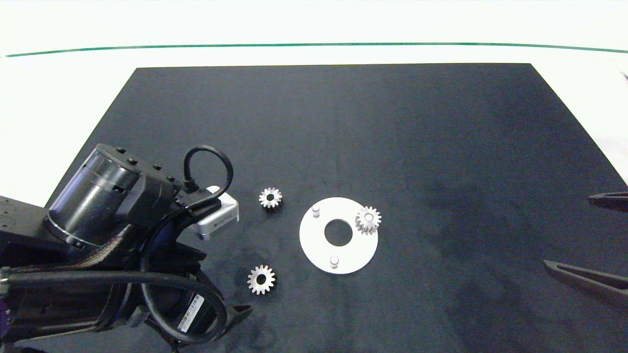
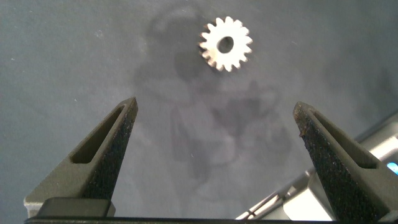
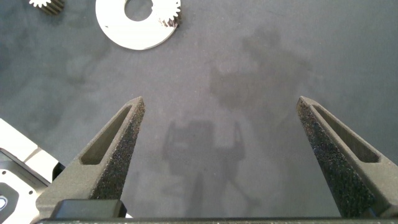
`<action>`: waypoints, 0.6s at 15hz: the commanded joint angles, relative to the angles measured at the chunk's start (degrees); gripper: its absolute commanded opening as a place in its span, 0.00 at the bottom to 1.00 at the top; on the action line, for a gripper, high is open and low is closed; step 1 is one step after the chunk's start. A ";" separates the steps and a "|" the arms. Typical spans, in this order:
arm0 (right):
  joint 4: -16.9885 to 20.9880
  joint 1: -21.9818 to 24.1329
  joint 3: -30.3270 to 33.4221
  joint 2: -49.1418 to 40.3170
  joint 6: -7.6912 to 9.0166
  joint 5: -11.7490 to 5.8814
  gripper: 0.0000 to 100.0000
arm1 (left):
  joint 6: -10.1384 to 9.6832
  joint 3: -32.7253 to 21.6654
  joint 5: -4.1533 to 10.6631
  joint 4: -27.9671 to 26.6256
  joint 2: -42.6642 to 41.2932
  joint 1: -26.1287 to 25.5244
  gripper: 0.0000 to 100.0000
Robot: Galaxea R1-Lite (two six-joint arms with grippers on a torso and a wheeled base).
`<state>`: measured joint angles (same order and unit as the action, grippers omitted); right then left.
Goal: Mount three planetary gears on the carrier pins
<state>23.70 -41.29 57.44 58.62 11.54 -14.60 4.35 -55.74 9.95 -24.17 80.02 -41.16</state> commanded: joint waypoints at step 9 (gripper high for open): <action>0.12 -0.11 -0.75 0.17 1.20 0.01 1.00 | -0.22 -0.34 1.13 0.36 3.48 -0.07 1.00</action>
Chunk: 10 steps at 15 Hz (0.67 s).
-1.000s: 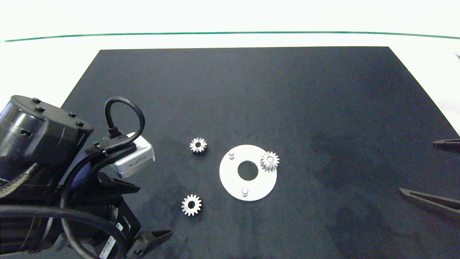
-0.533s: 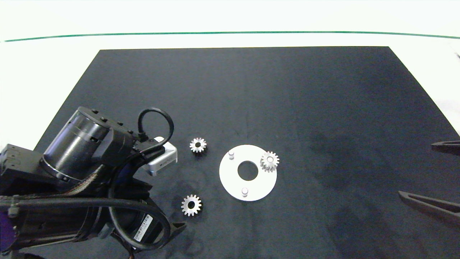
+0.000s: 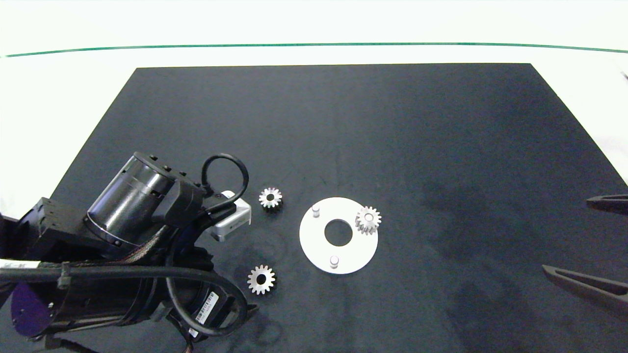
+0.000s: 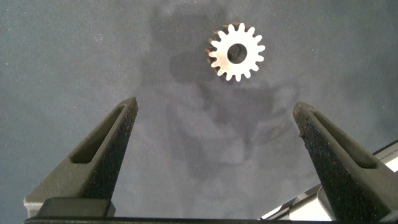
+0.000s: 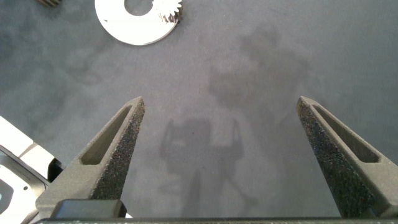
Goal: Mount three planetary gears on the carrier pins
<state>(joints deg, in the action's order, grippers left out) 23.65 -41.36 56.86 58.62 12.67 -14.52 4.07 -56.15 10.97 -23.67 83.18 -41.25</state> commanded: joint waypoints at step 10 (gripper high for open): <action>0.17 -0.03 -0.43 0.35 0.17 -0.16 1.00 | -0.12 1.31 1.33 3.46 1.37 -1.46 1.00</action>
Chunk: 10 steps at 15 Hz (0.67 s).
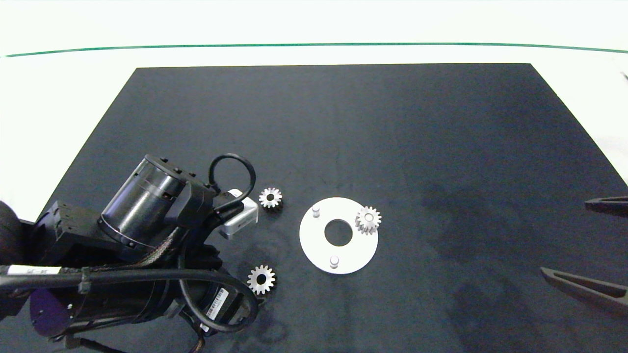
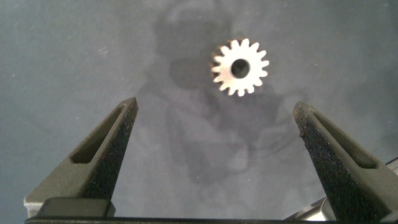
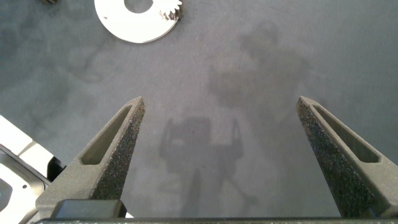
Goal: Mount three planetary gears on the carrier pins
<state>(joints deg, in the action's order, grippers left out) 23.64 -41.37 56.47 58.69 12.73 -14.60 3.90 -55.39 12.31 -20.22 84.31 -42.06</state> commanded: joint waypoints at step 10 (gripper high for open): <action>0.18 -0.11 -0.48 0.20 0.11 -0.07 1.00 | 0.58 7.23 0.08 13.90 4.64 -2.85 1.00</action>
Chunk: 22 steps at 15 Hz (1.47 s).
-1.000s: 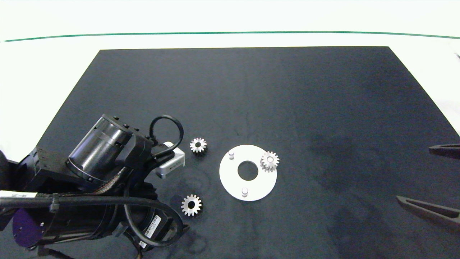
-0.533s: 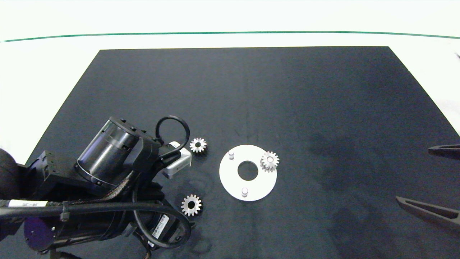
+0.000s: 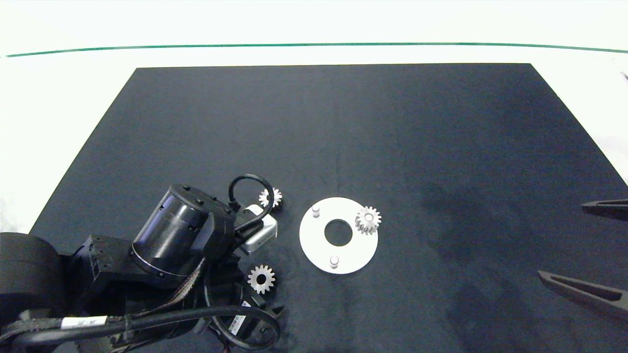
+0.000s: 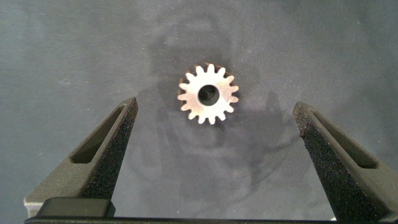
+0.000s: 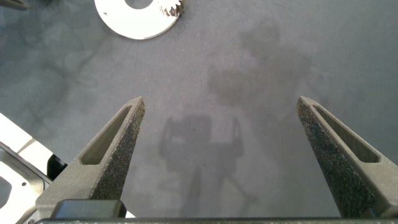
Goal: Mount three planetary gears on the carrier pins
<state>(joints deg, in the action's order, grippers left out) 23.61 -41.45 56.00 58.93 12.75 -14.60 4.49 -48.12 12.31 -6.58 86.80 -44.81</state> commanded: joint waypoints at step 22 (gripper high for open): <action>0.12 0.32 -0.81 -0.39 1.57 -0.07 1.00 | -2.03 3.29 -0.27 7.81 2.50 1.57 1.00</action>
<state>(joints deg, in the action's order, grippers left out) 23.59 -41.09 55.26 58.58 14.24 -14.60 2.52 -44.76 11.96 1.23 89.71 -43.22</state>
